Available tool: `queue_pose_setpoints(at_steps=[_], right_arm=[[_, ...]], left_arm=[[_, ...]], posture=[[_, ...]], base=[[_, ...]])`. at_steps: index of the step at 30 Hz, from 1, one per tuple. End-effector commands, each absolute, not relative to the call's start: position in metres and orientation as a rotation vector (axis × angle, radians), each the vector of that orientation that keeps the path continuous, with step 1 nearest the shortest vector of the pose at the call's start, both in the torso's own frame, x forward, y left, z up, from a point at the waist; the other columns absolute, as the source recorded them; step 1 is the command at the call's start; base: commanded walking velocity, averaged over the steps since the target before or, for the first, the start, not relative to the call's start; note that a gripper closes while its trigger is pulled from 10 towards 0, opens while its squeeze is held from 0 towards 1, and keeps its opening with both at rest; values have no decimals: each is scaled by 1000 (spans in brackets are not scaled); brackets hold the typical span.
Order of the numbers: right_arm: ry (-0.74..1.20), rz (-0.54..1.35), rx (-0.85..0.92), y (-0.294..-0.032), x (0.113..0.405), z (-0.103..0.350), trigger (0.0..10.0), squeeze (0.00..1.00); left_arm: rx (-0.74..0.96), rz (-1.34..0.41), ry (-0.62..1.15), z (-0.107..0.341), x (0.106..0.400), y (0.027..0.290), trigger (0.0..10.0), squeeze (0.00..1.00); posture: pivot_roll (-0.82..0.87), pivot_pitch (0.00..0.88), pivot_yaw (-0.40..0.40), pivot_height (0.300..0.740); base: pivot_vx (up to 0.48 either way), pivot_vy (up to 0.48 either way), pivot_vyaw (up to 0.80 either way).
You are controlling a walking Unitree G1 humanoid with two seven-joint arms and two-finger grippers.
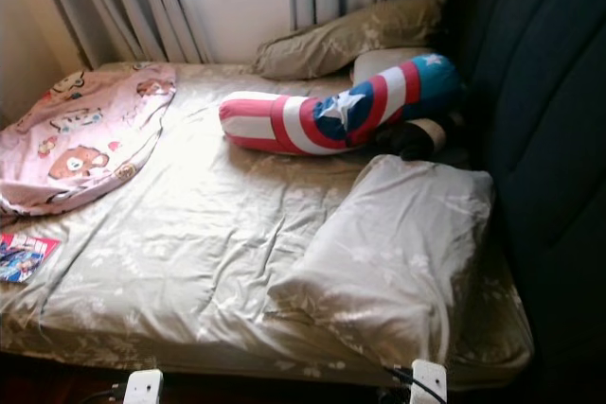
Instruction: Clean up the room
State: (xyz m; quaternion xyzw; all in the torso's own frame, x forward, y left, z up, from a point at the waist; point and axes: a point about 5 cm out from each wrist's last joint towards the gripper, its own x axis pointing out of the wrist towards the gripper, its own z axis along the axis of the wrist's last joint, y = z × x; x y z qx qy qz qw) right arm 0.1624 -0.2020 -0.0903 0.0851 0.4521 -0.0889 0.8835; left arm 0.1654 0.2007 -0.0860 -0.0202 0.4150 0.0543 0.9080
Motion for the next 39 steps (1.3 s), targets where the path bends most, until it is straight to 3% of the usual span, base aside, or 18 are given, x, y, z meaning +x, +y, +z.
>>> queue_pose_setpoints(at_steps=[1, 6, 10, 15, 25, 30, 39], right_arm=[[894, -187, 167, -203, 171, -86, 10000, 0], [751, -187, 159, -206, 194, -71, 10000, 0], [526, -157, 154, -211, 229, -43, 10000, 0], [403, -141, 131, -215, 239, -28, 10000, 0], [344, -156, 123, -214, 232, -25, 10000, 0], [393, -160, 132, -205, 222, -34, 10000, 0], [384, -187, 125, -206, 225, -32, 10000, 0]], left_arm=[[-38, 114, 788, -78, 177, 206, 10000, 0], [-29, 109, 660, -65, 194, 212, 10000, 0], [-1, 88, 445, -40, 216, 218, 10000, 0], [28, 74, 289, -21, 225, 219, 10000, 0], [34, 56, 174, -5, 228, 212, 10000, 0], [17, 32, 138, 5, 237, 199, 10000, 0], [10, 31, 134, 7, 240, 197, 10000, 0]], posture=[[20, 0, 1, 740], [18, 0, 0, 740], [6, 0, -3, 740], [-6, 0, -2, 740], [-14, 0, 0, 740], [-21, 0, 9, 740], [-28, 0, 13, 740]], base=[[0, 0, 0], [0, 0, 0], [0, 0, 0], [0, 0, 0], [0, 0, 0], [293, 0, -433], [330, 0, -322]])
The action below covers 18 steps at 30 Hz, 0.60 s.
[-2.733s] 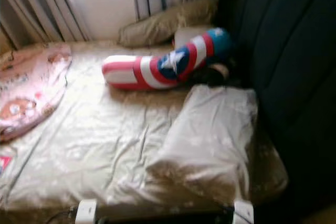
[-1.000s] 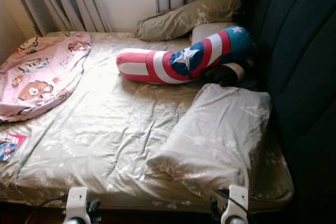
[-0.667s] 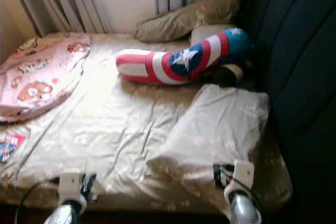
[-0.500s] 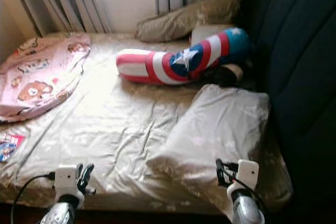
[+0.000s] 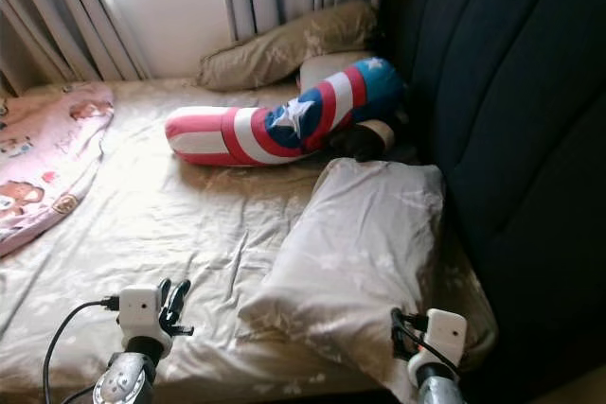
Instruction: Clean up the room
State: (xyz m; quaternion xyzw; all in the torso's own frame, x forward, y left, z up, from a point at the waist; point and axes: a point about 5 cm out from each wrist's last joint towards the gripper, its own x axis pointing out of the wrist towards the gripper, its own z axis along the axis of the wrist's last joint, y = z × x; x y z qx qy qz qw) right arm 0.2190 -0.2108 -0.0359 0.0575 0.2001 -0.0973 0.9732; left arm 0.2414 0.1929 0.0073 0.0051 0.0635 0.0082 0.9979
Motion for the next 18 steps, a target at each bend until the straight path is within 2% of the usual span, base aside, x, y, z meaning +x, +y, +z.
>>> queue_pose_setpoints(at_steps=[1, 5, 13, 18], right_arm=[[385, -189, 125, -206, 226, -32, 10000, 0], [383, -190, 123, -205, 228, -30, 10000, 0], [415, -192, 117, -206, 234, -30, 10000, 0], [486, -104, 155, -198, 233, -37, 10000, 0]], left_arm=[[11, 33, 136, 8, 240, 198, 10000, 0], [12, 38, 138, 9, 239, 199, 10000, 0], [16, 43, 146, 11, 242, 202, 10000, 0], [18, 42, 148, 12, 243, 202, 10000, 0]], posture=[[-21, 0, 7, 740], [-19, 0, 7, 740], [-17, 0, 6, 740], [-12, 0, 7, 740]], base=[[345, 0, 0], [328, 0, 0], [0, 0, 0], [0, 0, 0]])
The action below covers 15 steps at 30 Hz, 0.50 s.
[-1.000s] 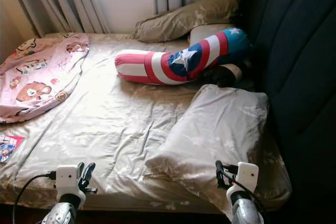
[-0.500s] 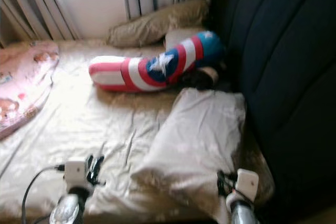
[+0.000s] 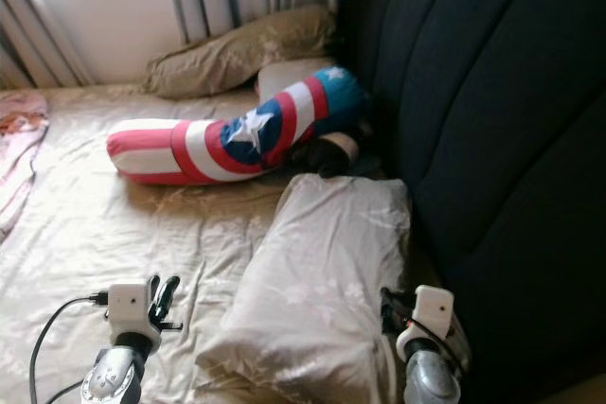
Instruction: Clean up the room
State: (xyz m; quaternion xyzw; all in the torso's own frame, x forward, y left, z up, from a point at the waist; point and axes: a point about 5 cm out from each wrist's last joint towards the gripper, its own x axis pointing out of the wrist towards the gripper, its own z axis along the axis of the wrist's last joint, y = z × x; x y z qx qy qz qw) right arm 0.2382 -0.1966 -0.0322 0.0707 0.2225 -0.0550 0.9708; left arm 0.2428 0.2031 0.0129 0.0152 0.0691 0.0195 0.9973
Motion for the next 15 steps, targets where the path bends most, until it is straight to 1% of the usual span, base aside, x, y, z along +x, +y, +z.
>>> queue_pose_setpoints(at_steps=[1, 2, 3, 8, 15], right_arm=[[503, -84, 161, -197, 232, -39, 10000, 0], [519, -73, 147, -196, 231, -40, 10000, 71], [535, -82, 151, -198, 230, -42, 10000, 1000], [610, -77, 159, -200, 227, -49, 10000, 1000], [624, -78, 165, -196, 232, -48, 10000, 1000]], left_arm=[[19, 42, 149, 12, 243, 203, 10000, 0], [18, 42, 149, 13, 243, 203, 10000, 0], [20, 41, 150, 13, 242, 203, 10000, 0], [21, 40, 154, 12, 242, 205, 10000, 0], [23, 28, 128, 20, 249, 203, 10000, 0]], posture=[[-12, 0, 7, 740], [-12, 0, 7, 740], [-8, 0, 7, 740], [7, 0, 10, 740], [25, 0, 27, 740]], base=[[0, 0, 0], [0, 0, 0], [0, 0, 0], [0, 0, 0], [0, 0, 0]])
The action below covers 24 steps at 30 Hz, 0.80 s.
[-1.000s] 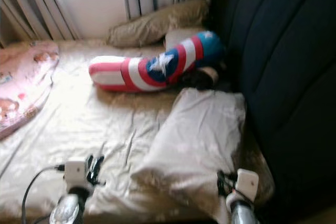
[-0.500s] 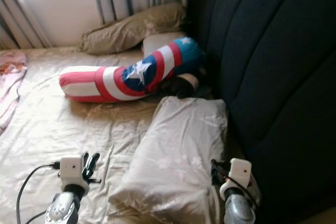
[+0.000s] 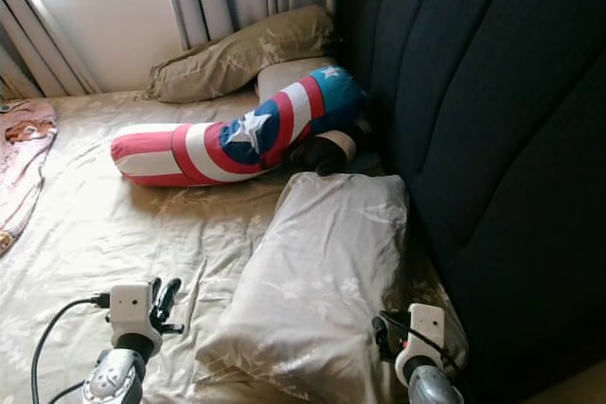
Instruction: Clean up the room
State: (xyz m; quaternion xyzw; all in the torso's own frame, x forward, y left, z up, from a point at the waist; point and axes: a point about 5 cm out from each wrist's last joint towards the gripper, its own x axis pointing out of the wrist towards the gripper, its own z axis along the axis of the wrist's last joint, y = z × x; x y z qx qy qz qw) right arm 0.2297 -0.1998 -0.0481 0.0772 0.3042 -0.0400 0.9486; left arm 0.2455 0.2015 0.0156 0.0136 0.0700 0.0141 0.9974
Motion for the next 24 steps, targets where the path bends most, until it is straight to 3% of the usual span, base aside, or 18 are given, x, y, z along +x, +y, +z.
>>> queue_pose_setpoints(at_steps=[1, 2, 4, 5, 11, 24], right_arm=[[616, -81, 167, -194, 234, -47, 10000, 1000], [610, -83, 169, -194, 235, -46, 10000, 949], [591, -86, 183, -193, 238, -44, 10000, 949], [570, -84, 185, -191, 241, -41, 10000, 0], [469, -43, 175, -182, 255, -28, 10000, 0], [507, -34, 158, -176, 248, -35, 10000, 0]], left_arm=[[23, 26, 122, 22, 251, 203, 10000, 0], [23, 24, 119, 23, 252, 203, 10000, 0], [22, 23, 114, 24, 253, 202, 10000, 0], [20, 21, 105, 27, 255, 202, 10000, 0], [7, -6, 97, 29, 260, 196, 10000, 0], [4, 12, 99, 28, 252, 200, 10000, 0]], posture=[[26, 0, 29, 740], [25, 0, 31, 740], [24, 0, 35, 740], [23, 0, 41, 740], [6, 0, 50, 735], [31, 0, 35, 725]], base=[[0, 0, 0], [0, 0, 0], [0, 0, 0], [0, 0, 0], [0, 0, 0], [0, 0, 0]])
